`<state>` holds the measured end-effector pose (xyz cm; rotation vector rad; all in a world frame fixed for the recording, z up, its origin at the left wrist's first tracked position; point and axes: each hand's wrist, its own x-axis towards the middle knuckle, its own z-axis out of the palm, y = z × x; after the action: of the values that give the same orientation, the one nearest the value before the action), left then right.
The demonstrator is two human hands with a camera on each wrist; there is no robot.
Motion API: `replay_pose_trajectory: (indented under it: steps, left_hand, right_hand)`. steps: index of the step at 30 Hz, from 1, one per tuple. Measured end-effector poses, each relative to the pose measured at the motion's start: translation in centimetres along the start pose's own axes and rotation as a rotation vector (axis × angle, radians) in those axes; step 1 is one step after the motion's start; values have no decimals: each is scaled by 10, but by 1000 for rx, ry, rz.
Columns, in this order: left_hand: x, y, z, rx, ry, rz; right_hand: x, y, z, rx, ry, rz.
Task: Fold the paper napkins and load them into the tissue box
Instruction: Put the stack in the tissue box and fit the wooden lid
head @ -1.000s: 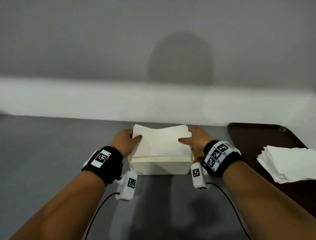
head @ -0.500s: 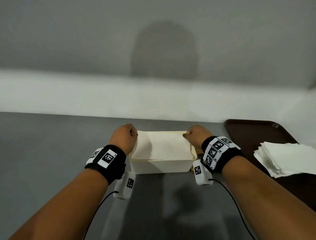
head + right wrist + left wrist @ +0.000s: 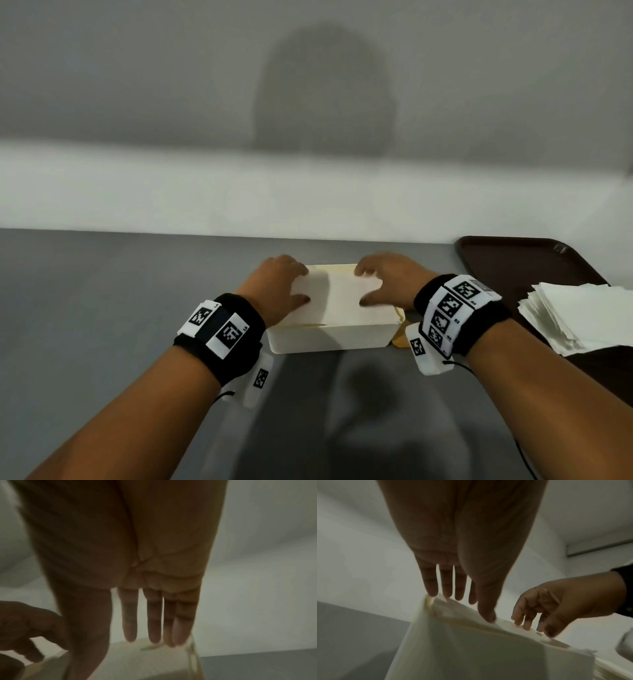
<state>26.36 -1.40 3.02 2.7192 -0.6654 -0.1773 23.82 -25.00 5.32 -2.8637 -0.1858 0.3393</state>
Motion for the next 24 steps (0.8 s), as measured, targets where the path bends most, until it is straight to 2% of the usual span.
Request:
replay_pose_trajectory:
  steps: [1,3,9,14,16,19,20,22,24]
  left_hand:
    - [-1,2,1,40,-82,18]
    - [-1,4,3,97,-164,18]
    - [2,3,8,146,-191,17]
    - [2,5,11,222,-223,12]
    - [2,2,9,129,-180,-4]
    - [1,-7,3,-4,88,-101]
    - [-1,-10,2,-12,166,-158]
    - [-5,-15,2,-29,179,-283]
    - [-7,-19,4,-66,97,-350]
  right_hand:
    - [-1,-4,2,-31,-79,-8]
    - [1,-9,9,-67,-148,0]
    - [10,-19,19,-136,-201,43]
    - [7,-21,21,-134,-176,38]
    - [2,-16,15,-43,-73,33]
    - [-6,1,6,99,231,137]
    - [-10,8,5,112,272,219]
    - [-18,15,7,116,210,377]
    - [-25,19,15,125,115,411]
